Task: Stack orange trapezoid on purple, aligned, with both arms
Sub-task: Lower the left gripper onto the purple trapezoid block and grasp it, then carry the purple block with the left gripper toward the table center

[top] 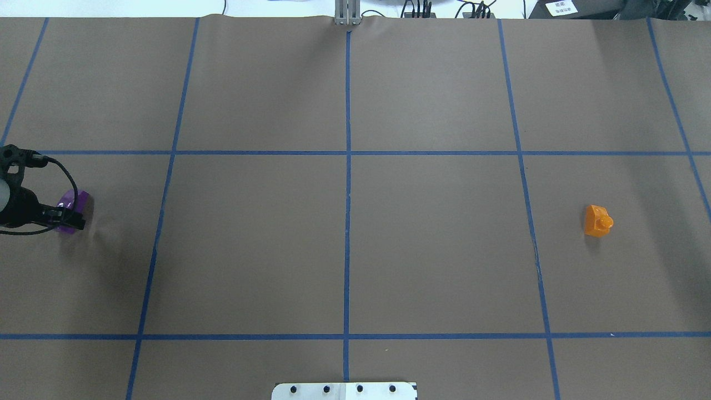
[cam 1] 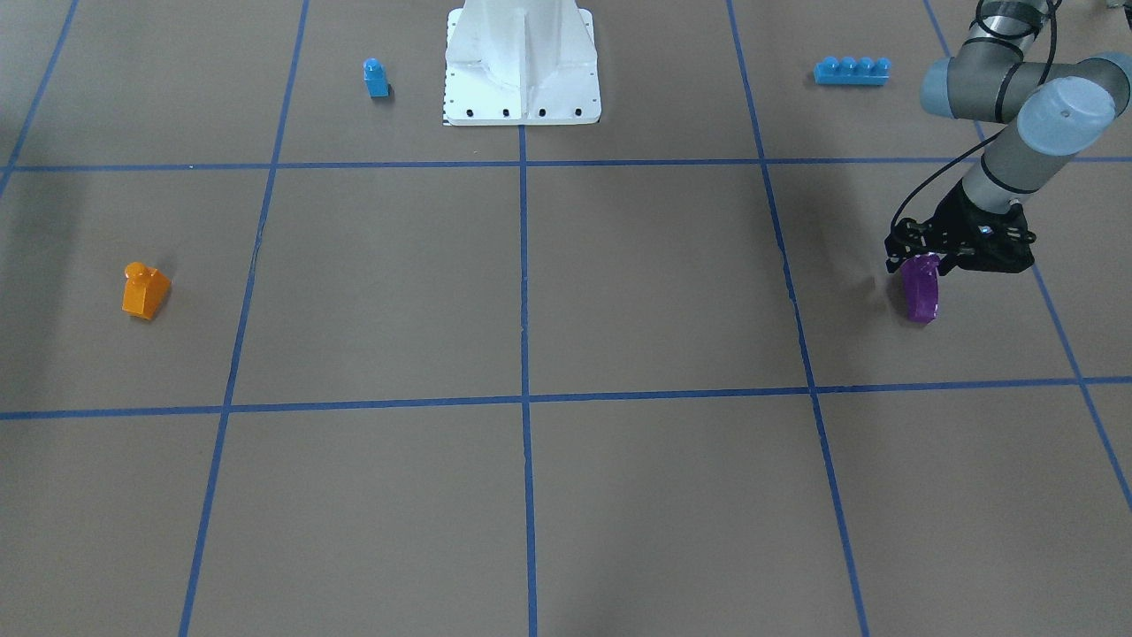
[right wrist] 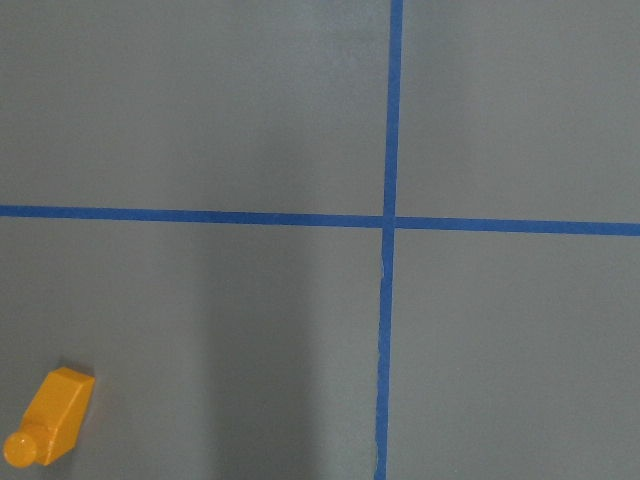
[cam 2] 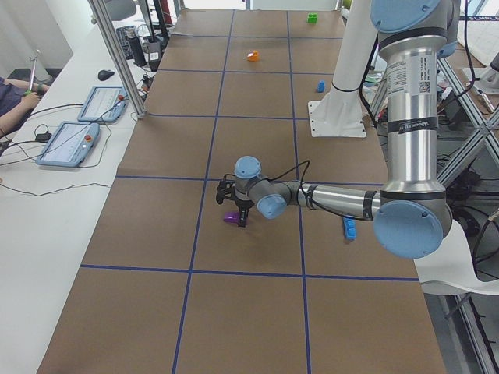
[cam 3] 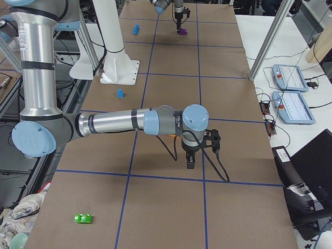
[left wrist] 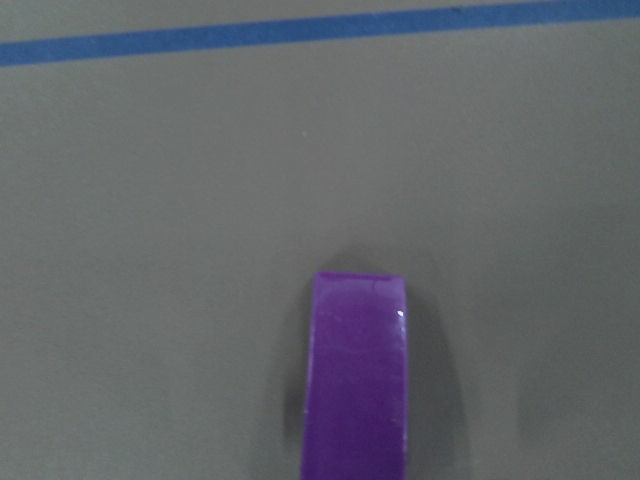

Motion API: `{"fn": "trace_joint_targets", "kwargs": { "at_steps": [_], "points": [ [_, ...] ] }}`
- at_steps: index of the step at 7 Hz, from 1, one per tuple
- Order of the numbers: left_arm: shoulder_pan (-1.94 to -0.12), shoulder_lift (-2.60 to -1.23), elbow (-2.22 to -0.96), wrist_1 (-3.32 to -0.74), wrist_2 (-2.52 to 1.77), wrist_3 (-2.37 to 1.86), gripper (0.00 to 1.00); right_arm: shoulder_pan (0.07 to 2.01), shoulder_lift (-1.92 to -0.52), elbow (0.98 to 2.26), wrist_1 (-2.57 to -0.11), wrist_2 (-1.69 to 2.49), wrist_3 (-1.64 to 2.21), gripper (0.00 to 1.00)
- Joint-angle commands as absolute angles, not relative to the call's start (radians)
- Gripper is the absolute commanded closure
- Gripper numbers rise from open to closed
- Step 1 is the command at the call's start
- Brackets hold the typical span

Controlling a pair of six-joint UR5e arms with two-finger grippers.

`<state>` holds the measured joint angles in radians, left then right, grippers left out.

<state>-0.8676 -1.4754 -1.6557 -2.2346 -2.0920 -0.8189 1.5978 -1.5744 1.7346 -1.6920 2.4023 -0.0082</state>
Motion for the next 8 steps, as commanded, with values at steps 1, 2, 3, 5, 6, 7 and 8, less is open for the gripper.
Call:
{"fn": "trace_joint_targets", "kwargs": {
  "at_steps": [1,2,3,5,6,7,8],
  "points": [
    [-0.864,-1.477,-1.667,-2.223,-2.103,-0.821,1.00,1.597,-1.562,1.733,-1.692,2.404,-0.006,0.00],
    [-0.865,-1.492,-1.698,-2.194,-2.117,-0.821,1.00,1.598,-1.554,1.726,-1.693,2.404,-0.006,0.00],
    [-0.865,-1.549,-1.751,-2.098,-2.128,-0.822,1.00,1.598,-1.558,1.727,-1.692,2.404,-0.008,0.00],
    [-0.862,-1.740,-1.799,-1.965,-2.120,-0.819,1.00,1.597,-1.555,1.727,-1.692,2.401,-0.009,0.00],
    [-0.832,-1.847,-1.799,-1.901,-2.120,-0.824,1.00,1.597,-1.558,1.726,-1.692,2.398,-0.011,0.00],
    [-0.783,-1.990,-1.793,-1.749,-2.103,-0.824,1.00,1.597,-1.560,1.726,-1.692,2.402,-0.008,0.00],
    [-0.714,-2.154,-1.757,-1.614,-2.023,-0.824,1.00,1.597,-1.557,1.726,-1.693,2.402,-0.008,0.00]
  ]
}}
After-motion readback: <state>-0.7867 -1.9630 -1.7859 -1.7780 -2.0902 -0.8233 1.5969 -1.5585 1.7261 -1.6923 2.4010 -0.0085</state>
